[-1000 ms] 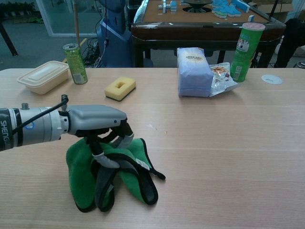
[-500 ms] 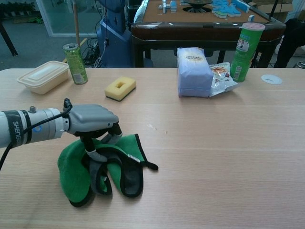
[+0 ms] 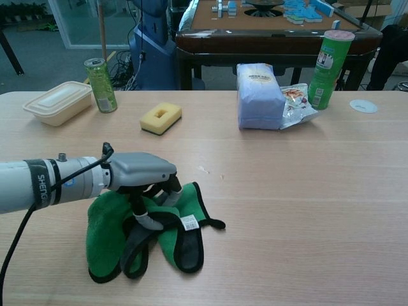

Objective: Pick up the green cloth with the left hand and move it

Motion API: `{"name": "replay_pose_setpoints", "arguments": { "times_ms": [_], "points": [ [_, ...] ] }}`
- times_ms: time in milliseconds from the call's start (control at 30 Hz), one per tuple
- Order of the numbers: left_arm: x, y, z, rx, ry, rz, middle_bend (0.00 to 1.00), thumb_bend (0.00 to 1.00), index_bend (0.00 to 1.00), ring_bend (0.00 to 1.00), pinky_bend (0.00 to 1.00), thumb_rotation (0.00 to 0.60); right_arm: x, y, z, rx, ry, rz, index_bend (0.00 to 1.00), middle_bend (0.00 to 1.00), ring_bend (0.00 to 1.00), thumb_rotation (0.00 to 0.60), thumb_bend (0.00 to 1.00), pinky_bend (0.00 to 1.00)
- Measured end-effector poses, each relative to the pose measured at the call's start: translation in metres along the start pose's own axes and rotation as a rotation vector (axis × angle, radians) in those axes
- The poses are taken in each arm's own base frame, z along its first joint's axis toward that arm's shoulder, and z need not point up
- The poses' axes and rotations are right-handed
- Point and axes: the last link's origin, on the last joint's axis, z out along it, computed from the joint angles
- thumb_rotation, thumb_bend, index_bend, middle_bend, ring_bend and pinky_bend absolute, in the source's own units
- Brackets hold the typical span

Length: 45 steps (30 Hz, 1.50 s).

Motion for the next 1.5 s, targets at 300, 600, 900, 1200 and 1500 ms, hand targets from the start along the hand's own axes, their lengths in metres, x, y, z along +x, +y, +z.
{"name": "replay_pose_setpoints", "arguments": {
  "times_ms": [300, 600, 900, 1200, 1500],
  "points": [
    [-0.004, 0.037, 0.011, -0.1, -0.036, -0.038, 0.69, 0.2, 0.62, 0.71, 0.93, 0.6, 0.0, 0.001, -0.001, -0.005, 0.002, -0.001, 0.43, 0.33, 0.26, 0.6, 0.26, 0.31],
    [-0.004, 0.059, 0.017, -0.151, -0.056, -0.056, 0.69, 0.2, 0.62, 0.71, 0.93, 0.6, 0.0, 0.001, -0.002, -0.006, 0.004, 0.0, 0.43, 0.33, 0.26, 0.6, 0.26, 0.31],
    [-0.006, 0.039, 0.03, -0.078, -0.008, 0.076, 0.67, 0.2, 0.6, 0.7, 0.92, 0.6, 0.001, 0.003, -0.002, -0.009, 0.009, 0.003, 0.43, 0.33, 0.26, 0.6, 0.26, 0.31],
    [0.002, 0.015, 0.033, 0.01, 0.07, 0.125, 0.67, 0.2, 0.6, 0.7, 0.92, 0.6, 0.0, 0.001, 0.001, 0.0, 0.01, 0.008, 0.43, 0.33, 0.26, 0.6, 0.26, 0.31],
    [0.015, -0.02, 0.028, 0.12, 0.127, 0.176, 0.67, 0.2, 0.6, 0.7, 0.92, 0.6, 0.001, -0.001, 0.002, 0.008, 0.013, 0.008, 0.43, 0.33, 0.26, 0.6, 0.26, 0.31]
  ]
}}
